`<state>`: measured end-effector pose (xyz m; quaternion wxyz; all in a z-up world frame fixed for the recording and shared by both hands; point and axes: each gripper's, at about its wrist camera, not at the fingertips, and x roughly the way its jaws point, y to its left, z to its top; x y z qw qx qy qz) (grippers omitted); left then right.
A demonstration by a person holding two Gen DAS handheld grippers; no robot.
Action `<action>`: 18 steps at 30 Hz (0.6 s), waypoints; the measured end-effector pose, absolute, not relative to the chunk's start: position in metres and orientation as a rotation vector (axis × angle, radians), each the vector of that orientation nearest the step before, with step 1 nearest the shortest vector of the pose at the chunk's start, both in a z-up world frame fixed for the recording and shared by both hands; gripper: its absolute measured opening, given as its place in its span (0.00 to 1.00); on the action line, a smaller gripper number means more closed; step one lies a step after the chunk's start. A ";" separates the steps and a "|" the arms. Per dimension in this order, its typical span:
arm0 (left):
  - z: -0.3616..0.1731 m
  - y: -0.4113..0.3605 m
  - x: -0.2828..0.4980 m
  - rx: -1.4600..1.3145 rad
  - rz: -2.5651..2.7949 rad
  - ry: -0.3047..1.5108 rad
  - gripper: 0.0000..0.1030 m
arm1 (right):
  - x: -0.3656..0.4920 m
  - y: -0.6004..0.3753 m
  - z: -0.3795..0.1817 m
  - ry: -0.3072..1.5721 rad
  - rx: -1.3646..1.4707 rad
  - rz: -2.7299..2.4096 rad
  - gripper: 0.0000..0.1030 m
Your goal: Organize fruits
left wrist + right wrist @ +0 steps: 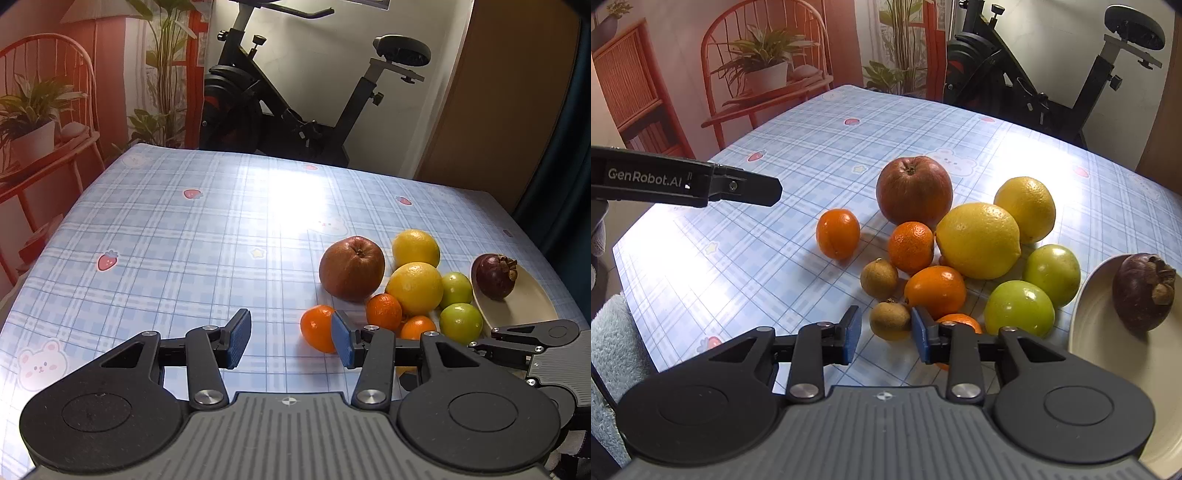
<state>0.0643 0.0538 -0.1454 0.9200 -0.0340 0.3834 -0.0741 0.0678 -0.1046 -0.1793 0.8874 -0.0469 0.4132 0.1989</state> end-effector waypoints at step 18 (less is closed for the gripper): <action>-0.154 0.042 0.065 -0.081 -0.247 0.837 0.31 | 0.054 -0.119 -0.165 0.774 -0.039 0.403 0.28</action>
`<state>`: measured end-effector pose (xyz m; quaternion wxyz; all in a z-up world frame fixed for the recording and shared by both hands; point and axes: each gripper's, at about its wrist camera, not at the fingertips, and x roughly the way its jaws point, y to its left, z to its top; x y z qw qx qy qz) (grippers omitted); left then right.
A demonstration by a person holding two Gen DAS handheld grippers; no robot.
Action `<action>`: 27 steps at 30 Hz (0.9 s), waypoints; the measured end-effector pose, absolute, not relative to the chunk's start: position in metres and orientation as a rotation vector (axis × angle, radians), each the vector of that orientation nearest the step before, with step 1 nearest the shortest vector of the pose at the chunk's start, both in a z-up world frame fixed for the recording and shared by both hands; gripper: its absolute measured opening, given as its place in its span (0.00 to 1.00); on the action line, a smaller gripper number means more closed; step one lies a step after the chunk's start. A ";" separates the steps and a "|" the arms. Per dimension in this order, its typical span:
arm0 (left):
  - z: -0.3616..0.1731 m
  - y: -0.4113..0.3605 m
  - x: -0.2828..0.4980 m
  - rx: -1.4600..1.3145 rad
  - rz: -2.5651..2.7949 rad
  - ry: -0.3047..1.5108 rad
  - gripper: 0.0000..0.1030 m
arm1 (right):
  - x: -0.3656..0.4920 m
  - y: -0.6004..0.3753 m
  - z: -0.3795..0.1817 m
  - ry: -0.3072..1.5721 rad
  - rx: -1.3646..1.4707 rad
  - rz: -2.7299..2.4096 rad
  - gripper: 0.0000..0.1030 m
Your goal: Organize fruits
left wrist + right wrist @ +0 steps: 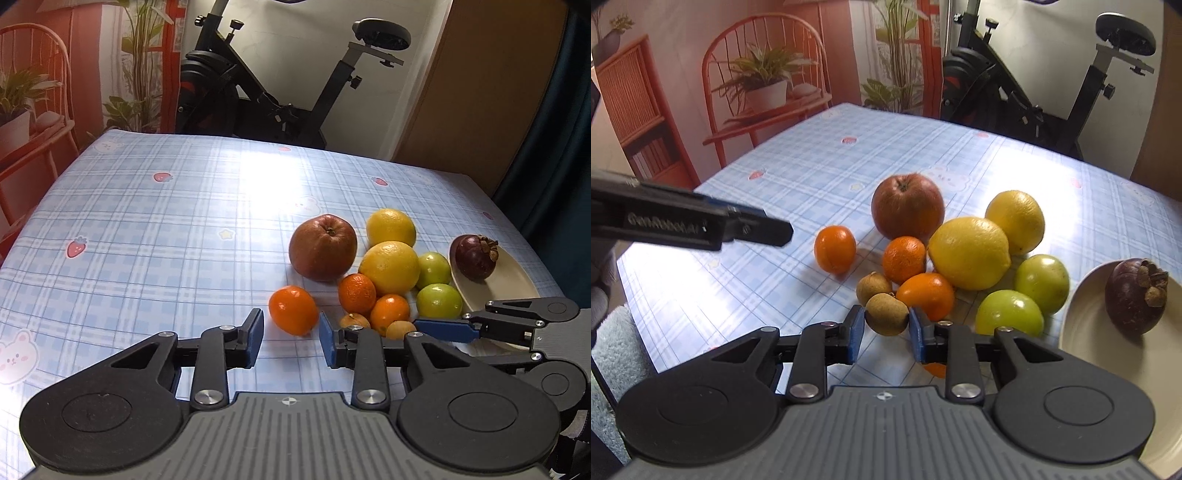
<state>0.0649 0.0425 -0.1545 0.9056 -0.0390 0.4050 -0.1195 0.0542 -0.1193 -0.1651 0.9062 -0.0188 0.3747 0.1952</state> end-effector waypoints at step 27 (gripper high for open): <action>-0.192 -0.021 0.097 0.019 -0.304 0.980 0.31 | 0.021 -0.243 -0.152 0.676 0.208 0.190 0.28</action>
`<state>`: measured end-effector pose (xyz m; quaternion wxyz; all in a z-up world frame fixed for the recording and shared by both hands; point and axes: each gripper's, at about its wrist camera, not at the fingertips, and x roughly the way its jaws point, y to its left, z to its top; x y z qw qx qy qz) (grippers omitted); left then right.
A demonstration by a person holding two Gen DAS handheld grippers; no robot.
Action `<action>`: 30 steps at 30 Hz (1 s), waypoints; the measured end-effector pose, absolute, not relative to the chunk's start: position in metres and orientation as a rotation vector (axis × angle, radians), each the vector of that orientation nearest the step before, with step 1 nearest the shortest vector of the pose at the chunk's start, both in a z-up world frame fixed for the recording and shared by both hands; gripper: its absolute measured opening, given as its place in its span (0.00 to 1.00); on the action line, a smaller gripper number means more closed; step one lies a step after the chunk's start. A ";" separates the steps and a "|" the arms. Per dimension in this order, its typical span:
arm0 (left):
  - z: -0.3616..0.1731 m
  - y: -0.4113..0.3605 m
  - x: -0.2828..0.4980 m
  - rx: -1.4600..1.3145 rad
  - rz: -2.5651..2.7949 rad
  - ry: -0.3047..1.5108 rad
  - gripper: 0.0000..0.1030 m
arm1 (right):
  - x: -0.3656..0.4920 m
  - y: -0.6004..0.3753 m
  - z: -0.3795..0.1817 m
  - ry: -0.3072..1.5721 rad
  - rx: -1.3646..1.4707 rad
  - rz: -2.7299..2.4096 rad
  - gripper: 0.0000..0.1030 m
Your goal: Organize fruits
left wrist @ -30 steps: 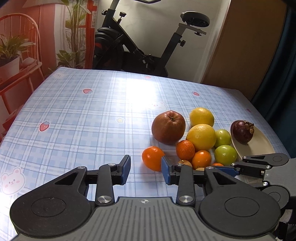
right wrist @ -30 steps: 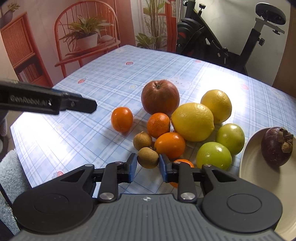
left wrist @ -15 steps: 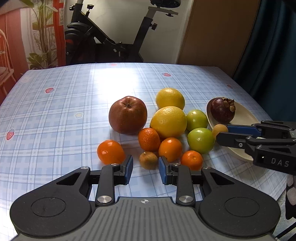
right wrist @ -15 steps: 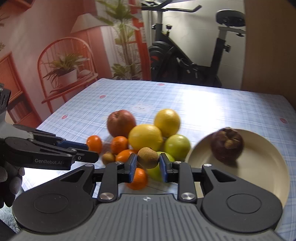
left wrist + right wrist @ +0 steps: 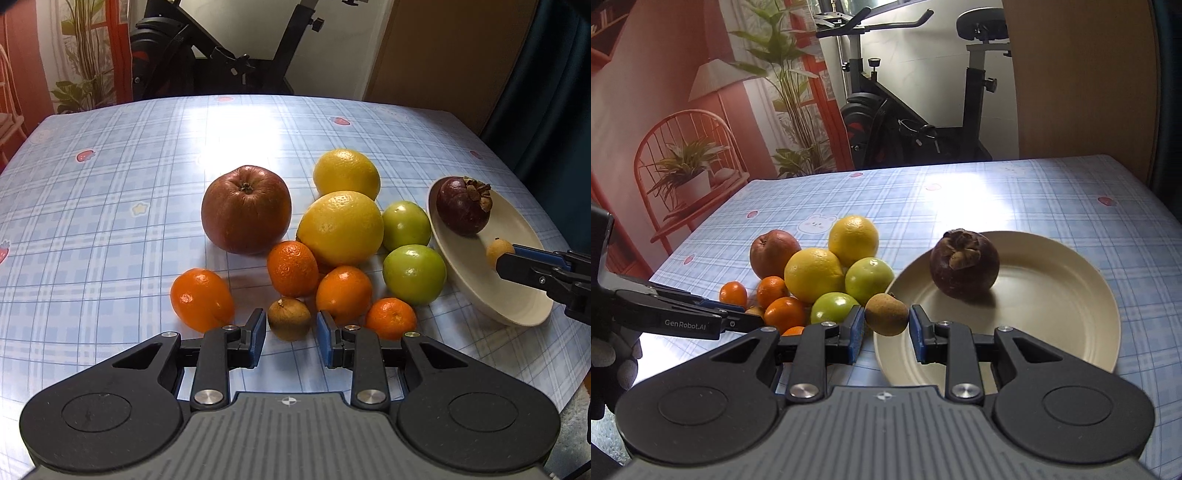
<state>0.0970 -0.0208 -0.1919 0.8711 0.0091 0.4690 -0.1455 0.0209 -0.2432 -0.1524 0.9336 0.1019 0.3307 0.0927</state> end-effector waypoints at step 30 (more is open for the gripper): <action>-0.135 -0.115 0.085 0.161 -0.468 0.786 0.26 | 0.019 -0.308 -0.132 0.609 0.194 0.065 0.28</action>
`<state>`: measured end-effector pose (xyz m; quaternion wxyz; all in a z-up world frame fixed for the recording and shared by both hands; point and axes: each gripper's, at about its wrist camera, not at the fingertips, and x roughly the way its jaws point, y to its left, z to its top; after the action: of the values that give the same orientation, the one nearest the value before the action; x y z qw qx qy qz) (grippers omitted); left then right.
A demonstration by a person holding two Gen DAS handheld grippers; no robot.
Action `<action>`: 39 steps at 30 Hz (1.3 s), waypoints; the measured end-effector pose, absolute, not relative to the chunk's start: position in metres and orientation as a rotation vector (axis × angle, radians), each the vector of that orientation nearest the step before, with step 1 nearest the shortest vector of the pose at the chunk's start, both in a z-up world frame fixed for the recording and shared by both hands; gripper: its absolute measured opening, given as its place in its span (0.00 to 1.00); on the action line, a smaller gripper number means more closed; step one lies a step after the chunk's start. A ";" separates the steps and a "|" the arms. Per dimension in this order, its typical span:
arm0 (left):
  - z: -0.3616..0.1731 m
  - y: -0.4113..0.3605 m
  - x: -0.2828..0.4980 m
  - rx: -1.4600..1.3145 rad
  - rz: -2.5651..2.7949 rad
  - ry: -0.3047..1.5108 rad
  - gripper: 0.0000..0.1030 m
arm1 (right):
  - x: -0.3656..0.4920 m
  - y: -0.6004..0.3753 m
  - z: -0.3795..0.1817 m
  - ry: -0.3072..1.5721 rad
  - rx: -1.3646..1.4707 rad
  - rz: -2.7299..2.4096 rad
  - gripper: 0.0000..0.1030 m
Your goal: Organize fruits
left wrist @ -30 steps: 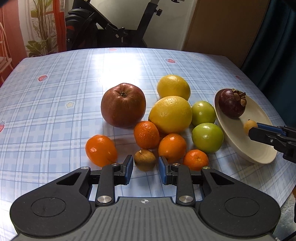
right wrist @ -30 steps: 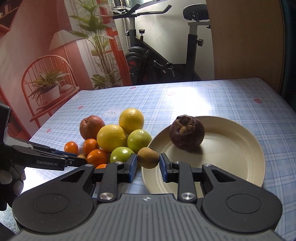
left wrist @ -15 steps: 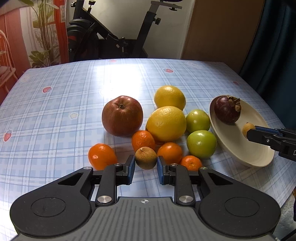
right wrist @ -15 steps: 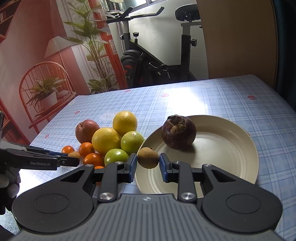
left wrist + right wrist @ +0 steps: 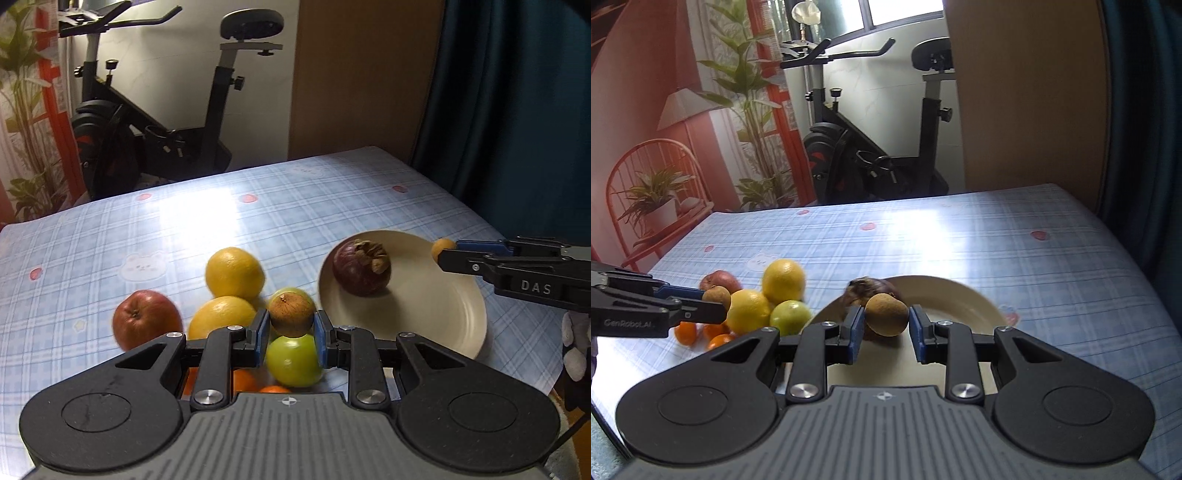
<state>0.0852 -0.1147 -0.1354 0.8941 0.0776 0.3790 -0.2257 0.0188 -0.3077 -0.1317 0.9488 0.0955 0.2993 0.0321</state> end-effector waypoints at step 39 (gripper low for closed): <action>-0.186 -0.171 0.139 0.248 -0.551 0.856 0.27 | 0.106 -0.344 -0.188 0.722 0.211 0.104 0.29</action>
<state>0.1394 -0.1715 -0.1859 0.8659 0.1182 0.4088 -0.2629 0.1059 -0.3437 -0.1880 0.9287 0.1030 0.3526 0.0507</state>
